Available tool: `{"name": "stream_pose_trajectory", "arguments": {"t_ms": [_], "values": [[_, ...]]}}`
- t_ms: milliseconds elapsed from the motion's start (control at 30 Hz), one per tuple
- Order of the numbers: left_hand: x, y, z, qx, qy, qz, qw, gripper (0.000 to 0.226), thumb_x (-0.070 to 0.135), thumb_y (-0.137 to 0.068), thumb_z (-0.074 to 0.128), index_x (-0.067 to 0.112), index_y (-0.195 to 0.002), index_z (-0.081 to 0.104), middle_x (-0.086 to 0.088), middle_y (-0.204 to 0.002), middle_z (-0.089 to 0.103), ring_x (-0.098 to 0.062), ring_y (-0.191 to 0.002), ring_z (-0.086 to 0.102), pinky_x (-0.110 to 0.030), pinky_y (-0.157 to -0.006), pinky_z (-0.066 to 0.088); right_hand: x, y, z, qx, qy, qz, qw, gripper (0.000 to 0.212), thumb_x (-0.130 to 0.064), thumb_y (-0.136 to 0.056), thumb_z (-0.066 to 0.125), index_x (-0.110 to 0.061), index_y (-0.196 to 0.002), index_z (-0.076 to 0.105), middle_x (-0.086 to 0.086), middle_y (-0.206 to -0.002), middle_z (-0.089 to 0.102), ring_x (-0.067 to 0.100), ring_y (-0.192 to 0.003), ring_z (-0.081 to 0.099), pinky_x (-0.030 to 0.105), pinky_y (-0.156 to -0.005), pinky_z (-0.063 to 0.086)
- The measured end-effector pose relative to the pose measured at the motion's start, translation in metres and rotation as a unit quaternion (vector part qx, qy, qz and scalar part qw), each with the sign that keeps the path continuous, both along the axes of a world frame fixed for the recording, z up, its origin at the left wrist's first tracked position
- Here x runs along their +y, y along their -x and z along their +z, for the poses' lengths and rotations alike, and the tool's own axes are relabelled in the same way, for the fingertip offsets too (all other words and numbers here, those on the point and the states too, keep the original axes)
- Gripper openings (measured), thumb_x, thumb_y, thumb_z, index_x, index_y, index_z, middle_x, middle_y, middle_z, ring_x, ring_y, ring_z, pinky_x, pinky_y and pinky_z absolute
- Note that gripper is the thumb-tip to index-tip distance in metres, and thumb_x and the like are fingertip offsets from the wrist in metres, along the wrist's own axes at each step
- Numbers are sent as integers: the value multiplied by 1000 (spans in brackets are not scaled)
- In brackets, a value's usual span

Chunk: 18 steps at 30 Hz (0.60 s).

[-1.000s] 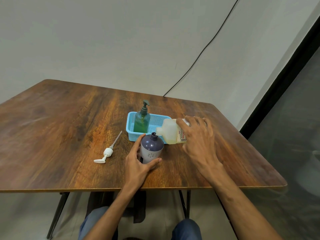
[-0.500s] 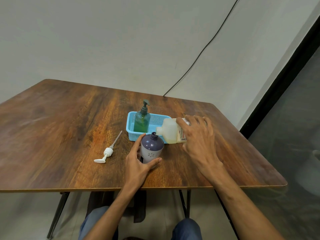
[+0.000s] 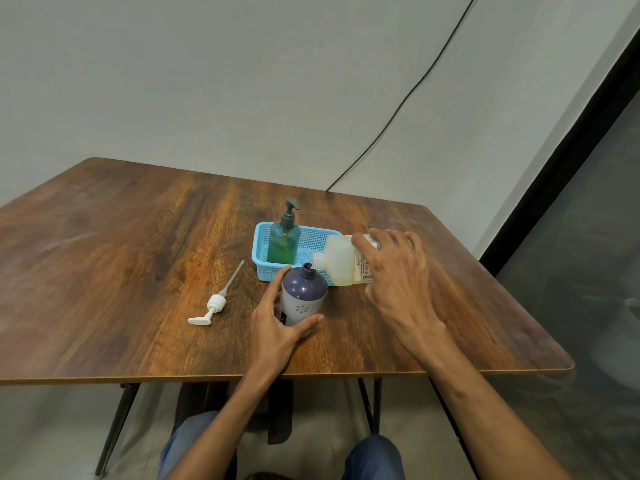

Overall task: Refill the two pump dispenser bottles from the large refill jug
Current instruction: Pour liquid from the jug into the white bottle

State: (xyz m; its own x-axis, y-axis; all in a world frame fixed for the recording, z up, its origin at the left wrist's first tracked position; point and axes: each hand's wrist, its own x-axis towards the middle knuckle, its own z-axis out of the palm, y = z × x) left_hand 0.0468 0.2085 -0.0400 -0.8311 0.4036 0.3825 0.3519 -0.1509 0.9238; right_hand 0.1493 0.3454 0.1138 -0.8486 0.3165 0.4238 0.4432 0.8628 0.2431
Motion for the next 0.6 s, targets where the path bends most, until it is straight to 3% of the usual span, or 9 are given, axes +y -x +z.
{"name": "stream_pose_trajectory", "arguments": {"t_ms": [167,600], "values": [[0,-1,1,-5,-3,-2,1000,105,38,-62,92,27,-153,41,9,-147,53,10,-127,51,-5,-97,43,0,0,0,-1,0,1,1000,74,-20,-77,75,-28,-144,45,9,-146,49,32,-134,42,49,-111,30],[0,0,-1,-2,-2,-2,1000,105,40,-62,92,28,-153,41,9,-147,54,2,-130,53,-11,-100,46,0,1,-1,12,-10,0,1000,74,-16,-70,79,-25,-138,52,11,-138,56,34,-127,48,51,-106,34]]}}
